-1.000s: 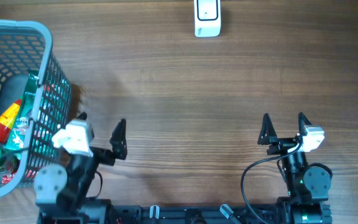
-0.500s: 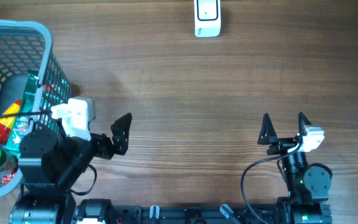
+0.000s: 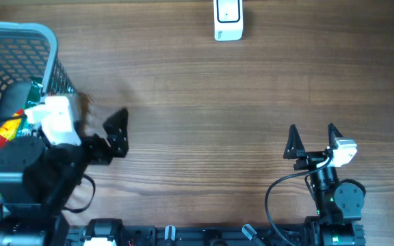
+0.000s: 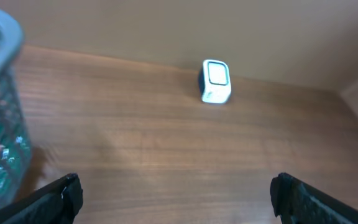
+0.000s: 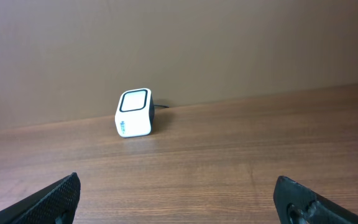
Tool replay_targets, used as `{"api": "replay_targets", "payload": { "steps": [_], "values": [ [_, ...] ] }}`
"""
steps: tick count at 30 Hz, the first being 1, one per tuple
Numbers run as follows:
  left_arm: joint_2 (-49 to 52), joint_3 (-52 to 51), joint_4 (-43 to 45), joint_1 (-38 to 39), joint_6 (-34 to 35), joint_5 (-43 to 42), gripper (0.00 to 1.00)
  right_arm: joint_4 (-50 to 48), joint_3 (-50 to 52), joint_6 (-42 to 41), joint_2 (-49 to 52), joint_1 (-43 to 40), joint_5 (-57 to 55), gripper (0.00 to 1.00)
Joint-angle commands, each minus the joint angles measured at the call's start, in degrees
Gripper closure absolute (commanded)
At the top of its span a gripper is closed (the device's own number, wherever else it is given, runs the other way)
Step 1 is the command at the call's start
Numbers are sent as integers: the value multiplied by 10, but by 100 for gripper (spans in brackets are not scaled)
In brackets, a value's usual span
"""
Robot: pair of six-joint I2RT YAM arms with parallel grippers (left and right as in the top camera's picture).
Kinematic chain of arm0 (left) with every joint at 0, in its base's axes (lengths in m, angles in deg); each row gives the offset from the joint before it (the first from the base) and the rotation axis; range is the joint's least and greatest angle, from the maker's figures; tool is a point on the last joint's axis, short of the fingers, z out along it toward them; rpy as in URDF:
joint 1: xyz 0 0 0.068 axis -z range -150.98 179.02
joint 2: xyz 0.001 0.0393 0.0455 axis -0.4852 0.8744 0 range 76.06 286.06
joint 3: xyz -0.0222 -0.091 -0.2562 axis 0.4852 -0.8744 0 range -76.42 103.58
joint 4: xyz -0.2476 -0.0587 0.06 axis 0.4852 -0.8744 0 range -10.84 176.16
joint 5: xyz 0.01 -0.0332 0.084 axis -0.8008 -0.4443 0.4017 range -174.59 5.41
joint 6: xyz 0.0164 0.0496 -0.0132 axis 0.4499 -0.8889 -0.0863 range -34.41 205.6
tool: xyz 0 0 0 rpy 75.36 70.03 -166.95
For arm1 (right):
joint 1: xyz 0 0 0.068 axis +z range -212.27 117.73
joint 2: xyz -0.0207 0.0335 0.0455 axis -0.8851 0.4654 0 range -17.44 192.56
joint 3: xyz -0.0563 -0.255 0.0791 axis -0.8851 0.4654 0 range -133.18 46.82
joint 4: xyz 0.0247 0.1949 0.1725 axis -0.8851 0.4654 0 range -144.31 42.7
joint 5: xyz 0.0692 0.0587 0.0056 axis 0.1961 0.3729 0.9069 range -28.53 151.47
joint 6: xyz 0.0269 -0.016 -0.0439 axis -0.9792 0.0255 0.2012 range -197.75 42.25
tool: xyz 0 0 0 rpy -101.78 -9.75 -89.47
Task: Scan the item barcode
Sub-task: 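Move the left gripper toward the grey basket, then reach into the basket and grasp the green wet-wipes pack with left gripper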
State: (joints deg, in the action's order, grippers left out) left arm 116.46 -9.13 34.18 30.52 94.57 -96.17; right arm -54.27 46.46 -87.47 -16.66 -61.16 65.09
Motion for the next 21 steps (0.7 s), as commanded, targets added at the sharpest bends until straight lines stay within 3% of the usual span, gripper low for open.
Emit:
{"api": "replay_targets", "payload": {
  "steps": [1, 9, 16, 21],
  "values": [
    [51, 78, -48, 3, 25, 75, 0, -2, 1, 7, -3, 3, 7, 0],
    [107, 164, -85, 3, 40, 94, 0, -2, 1, 7, -3, 3, 7, 0],
    [110, 167, -88, 1, 98, 242, 0, -2, 1, 7, -3, 3, 7, 0],
    [116, 167, -87, -31, 157, 299, 0, -2, 1, 7, -3, 3, 7, 0]
  ]
}}
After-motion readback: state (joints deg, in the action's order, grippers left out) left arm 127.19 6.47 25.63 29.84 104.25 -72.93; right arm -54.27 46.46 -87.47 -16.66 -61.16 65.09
